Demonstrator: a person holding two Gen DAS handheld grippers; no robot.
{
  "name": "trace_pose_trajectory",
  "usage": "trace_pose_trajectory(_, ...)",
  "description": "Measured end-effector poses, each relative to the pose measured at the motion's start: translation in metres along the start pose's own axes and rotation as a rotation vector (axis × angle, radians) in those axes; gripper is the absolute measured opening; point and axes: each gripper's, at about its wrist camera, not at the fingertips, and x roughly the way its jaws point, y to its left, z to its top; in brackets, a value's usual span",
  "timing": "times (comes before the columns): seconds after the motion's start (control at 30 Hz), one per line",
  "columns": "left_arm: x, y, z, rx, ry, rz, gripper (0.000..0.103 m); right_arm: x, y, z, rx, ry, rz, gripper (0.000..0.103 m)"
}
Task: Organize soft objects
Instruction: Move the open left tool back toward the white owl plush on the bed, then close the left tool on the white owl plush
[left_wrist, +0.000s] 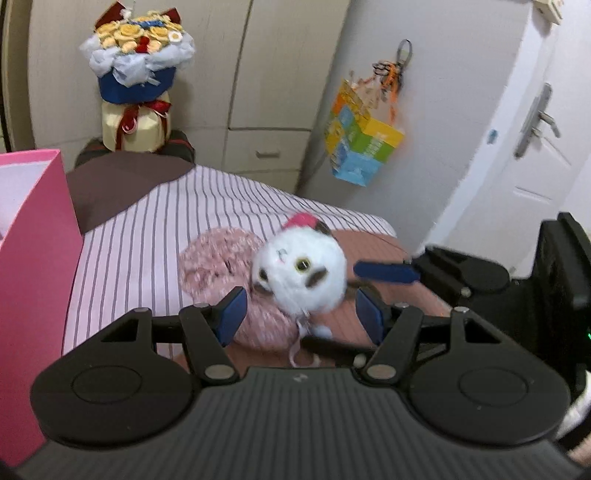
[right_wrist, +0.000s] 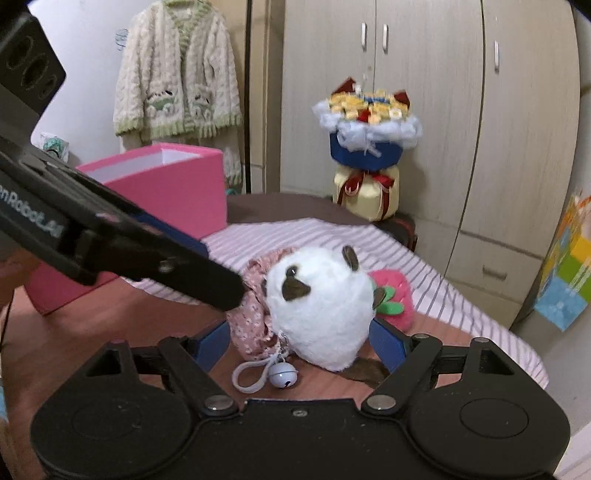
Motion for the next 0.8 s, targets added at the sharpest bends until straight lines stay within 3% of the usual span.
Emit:
trace_pose_trajectory(0.37,0.04,0.005,0.003,-0.052,-0.031,0.013,0.061,0.036,-0.015,-0.002,0.102,0.062,0.036,0.085)
trace_pose_trajectory(0.47,0.045,0.006,-0.001,-0.059,-0.023,0.01,0.057,0.038,-0.014,-0.004,0.111,0.067,0.018,0.076)
trace_pose_trajectory(0.53,0.042,0.002,-0.003,-0.038,-0.025,0.012,0.056,0.036,-0.011,-0.005,0.101,0.066,-0.021,0.063)
trace_pose_trajectory(0.8,0.02,-0.022,-0.012,0.069,-0.06,0.036,0.056,0.018,0.005,-0.006,0.107,0.039,-0.085,0.06)
